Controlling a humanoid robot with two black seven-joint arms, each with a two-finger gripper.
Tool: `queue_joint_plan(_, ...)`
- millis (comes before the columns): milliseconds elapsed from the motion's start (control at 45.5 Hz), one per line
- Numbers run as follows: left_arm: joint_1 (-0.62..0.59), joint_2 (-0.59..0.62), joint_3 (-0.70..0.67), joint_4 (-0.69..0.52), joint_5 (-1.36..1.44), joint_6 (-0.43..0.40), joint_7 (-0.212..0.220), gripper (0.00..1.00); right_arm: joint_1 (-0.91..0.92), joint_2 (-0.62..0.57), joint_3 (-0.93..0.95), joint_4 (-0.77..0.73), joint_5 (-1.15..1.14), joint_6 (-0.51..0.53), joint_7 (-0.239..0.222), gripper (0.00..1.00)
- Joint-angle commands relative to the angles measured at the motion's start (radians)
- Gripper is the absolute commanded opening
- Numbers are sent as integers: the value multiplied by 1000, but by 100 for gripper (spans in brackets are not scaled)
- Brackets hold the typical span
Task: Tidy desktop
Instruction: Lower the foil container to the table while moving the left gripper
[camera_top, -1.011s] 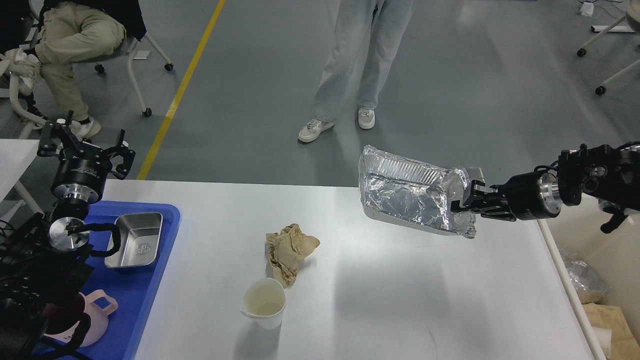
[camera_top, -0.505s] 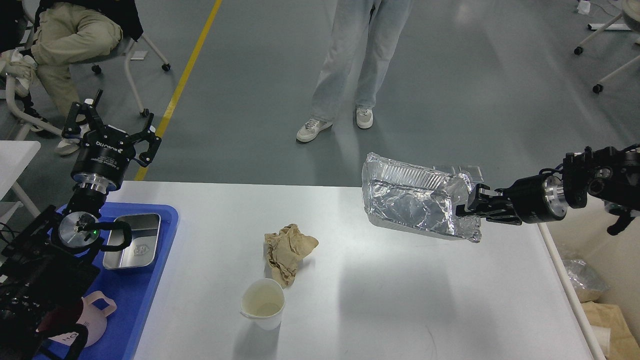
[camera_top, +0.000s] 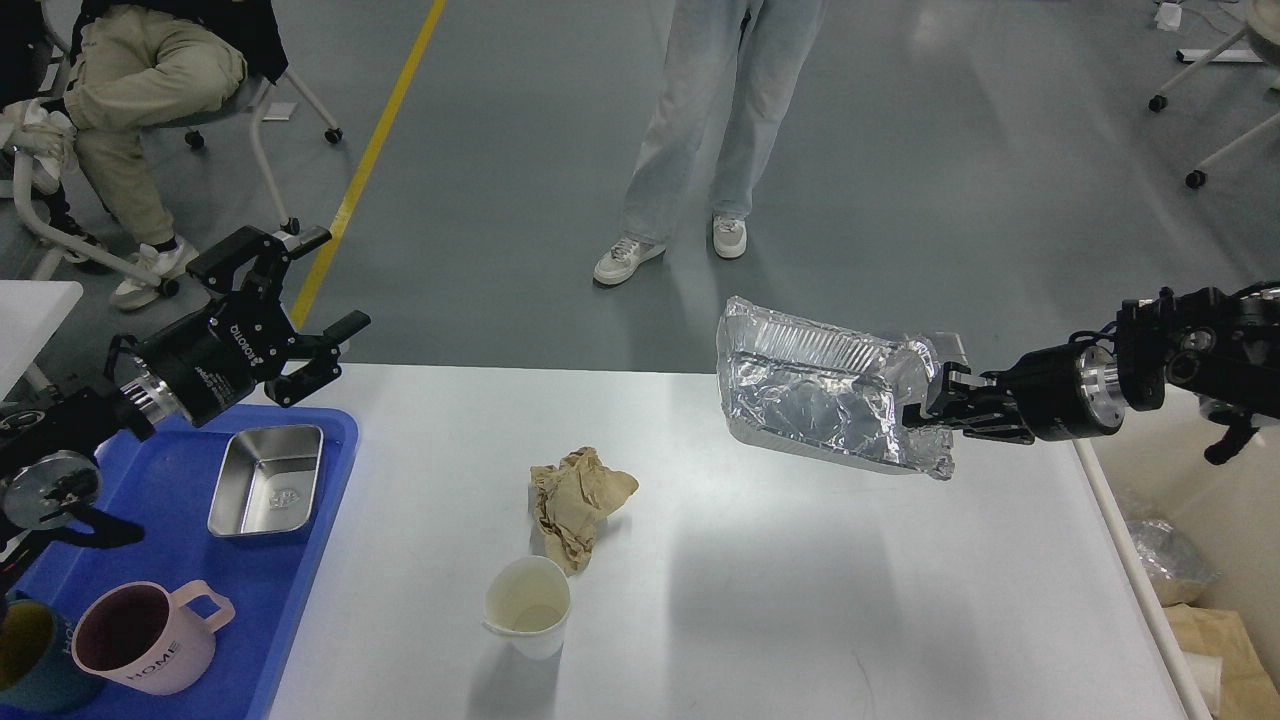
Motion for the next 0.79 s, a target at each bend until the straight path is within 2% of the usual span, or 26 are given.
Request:
queue_joint_plan(0,-14,170,109,-153,50,21,7,96,-3,-3,3,2,0,-3,1,0)
queue_joint_plan(176,-58,377,207,-333,177,11,8,96,-11,0,3,24,-2,-15,1,0)
queue_joint_plan(308,-121,470,299,-440,280,-14,43,96,-18,0,5,24,-2,-21,1,0)
queue_joint_plan(505,-143,595,321,-489,305,-66,53,96,-35,5,5,27,-3,-49,1,0)
queue_joint_plan(637,-183,686,318,-517,308,-139,80,96,-55,6,5,39,-3,-74,1,0)
queue_joint_plan(769,-212,712,316,-520,308,-170,82,96,-61,8,5,47,-3,-81,1,0)
